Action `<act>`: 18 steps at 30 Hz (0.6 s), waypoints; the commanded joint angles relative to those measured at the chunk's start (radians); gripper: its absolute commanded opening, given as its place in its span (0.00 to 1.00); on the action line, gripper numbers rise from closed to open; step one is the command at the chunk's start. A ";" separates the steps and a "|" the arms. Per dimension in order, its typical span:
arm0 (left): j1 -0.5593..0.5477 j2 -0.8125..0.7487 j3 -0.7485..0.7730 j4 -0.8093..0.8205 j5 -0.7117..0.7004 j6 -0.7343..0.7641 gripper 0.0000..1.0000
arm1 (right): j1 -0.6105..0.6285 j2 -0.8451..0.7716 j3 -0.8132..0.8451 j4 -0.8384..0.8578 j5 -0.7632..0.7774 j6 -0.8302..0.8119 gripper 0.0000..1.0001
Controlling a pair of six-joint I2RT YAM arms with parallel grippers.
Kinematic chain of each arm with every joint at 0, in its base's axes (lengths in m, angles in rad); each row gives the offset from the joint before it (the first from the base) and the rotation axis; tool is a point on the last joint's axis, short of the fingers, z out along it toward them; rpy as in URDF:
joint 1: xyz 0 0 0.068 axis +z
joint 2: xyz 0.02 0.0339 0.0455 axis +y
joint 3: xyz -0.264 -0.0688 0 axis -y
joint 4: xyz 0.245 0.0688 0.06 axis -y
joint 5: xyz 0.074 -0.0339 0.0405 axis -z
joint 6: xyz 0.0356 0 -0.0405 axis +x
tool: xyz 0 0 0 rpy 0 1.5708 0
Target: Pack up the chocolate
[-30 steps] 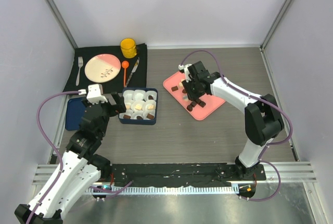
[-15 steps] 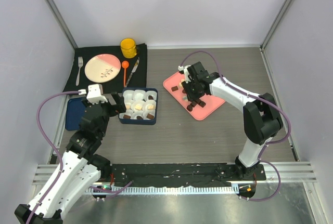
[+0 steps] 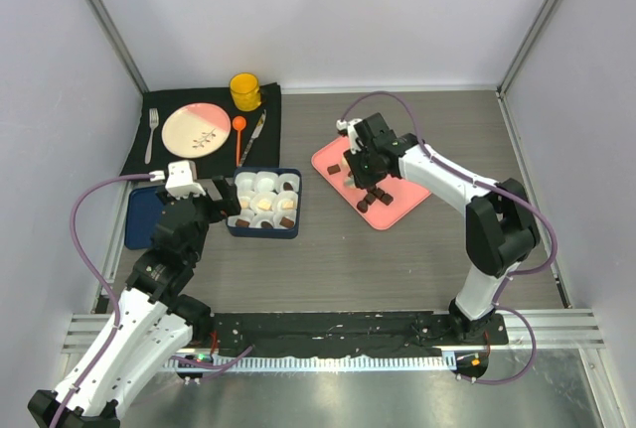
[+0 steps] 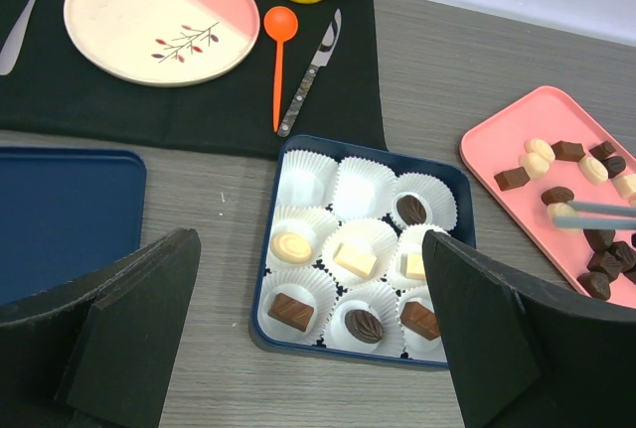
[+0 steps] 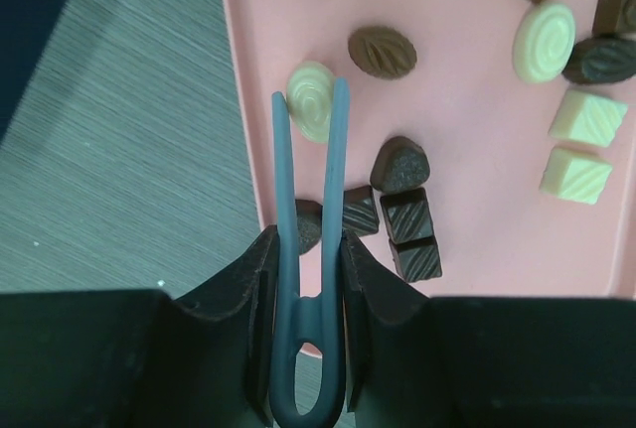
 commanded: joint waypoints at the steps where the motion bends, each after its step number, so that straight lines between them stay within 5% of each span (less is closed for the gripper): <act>1: 0.007 -0.008 0.040 0.036 0.006 0.007 1.00 | 0.031 -0.060 0.106 0.018 0.002 0.012 0.17; 18: 0.004 -0.020 0.041 0.033 0.001 0.010 1.00 | 0.251 0.124 0.378 0.156 -0.068 0.087 0.17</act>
